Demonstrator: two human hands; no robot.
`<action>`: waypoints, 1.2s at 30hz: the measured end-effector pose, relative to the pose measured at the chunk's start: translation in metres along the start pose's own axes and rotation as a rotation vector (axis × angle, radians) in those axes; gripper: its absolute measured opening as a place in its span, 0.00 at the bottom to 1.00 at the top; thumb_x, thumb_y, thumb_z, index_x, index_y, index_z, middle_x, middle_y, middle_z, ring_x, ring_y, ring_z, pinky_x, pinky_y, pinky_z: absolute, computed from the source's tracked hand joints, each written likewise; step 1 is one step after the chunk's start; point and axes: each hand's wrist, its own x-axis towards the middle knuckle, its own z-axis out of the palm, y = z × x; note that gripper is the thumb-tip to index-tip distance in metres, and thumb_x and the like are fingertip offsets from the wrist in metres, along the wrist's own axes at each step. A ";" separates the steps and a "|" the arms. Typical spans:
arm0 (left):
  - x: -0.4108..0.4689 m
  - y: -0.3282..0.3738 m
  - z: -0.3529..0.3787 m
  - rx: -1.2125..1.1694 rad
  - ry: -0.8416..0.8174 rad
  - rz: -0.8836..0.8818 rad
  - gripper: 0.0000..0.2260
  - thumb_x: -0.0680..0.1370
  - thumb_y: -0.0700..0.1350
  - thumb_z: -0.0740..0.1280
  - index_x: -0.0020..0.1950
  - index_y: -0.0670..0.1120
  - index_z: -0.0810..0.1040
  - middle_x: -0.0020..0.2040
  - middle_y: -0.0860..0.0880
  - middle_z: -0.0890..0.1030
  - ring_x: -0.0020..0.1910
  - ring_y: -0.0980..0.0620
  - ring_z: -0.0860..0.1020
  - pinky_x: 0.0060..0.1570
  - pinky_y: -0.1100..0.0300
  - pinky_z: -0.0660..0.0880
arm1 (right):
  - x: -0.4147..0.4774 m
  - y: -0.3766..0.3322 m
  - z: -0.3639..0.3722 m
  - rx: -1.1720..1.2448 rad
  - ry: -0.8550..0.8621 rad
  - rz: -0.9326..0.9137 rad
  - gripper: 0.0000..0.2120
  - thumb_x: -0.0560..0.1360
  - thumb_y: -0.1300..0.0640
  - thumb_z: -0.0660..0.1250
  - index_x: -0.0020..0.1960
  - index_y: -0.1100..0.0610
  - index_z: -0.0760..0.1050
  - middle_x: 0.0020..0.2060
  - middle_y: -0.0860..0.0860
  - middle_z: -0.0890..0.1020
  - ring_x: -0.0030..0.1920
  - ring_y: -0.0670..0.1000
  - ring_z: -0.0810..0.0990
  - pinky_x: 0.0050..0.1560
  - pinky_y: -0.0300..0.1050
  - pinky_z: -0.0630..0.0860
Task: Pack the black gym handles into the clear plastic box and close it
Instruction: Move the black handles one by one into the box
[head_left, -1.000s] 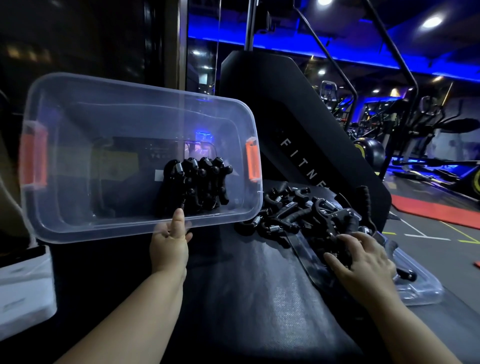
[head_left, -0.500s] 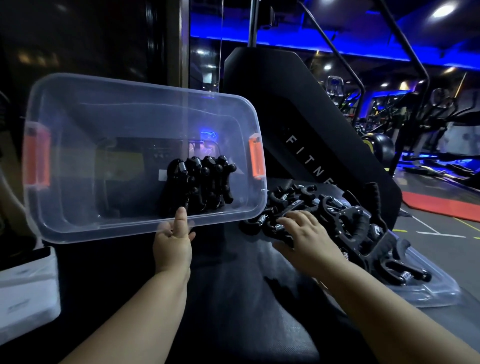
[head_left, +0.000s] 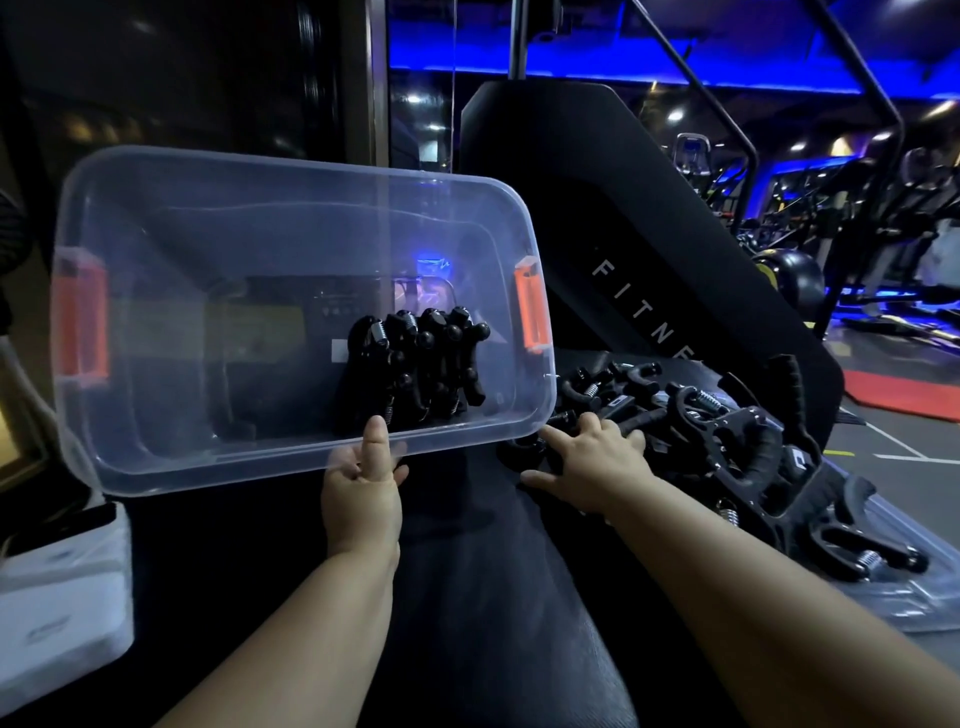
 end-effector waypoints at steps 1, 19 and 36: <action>0.000 0.000 0.000 -0.001 -0.001 0.002 0.11 0.80 0.51 0.61 0.41 0.46 0.68 0.44 0.55 0.77 0.51 0.47 0.81 0.53 0.52 0.77 | 0.001 -0.002 -0.001 -0.010 -0.005 0.001 0.36 0.68 0.23 0.52 0.72 0.35 0.56 0.63 0.57 0.67 0.64 0.60 0.66 0.61 0.61 0.62; 0.002 -0.002 0.000 -0.016 -0.009 -0.001 0.11 0.80 0.51 0.61 0.41 0.46 0.68 0.44 0.55 0.77 0.53 0.46 0.81 0.55 0.50 0.76 | -0.040 0.004 -0.012 0.048 -0.017 -0.101 0.31 0.66 0.23 0.54 0.62 0.39 0.67 0.57 0.51 0.69 0.60 0.57 0.69 0.62 0.56 0.57; 0.001 -0.001 -0.005 0.004 -0.021 -0.050 0.10 0.79 0.51 0.63 0.42 0.46 0.71 0.41 0.51 0.79 0.46 0.51 0.80 0.58 0.47 0.76 | -0.124 0.003 -0.010 0.123 0.100 -0.179 0.36 0.61 0.22 0.41 0.61 0.37 0.63 0.53 0.44 0.66 0.60 0.50 0.68 0.64 0.48 0.55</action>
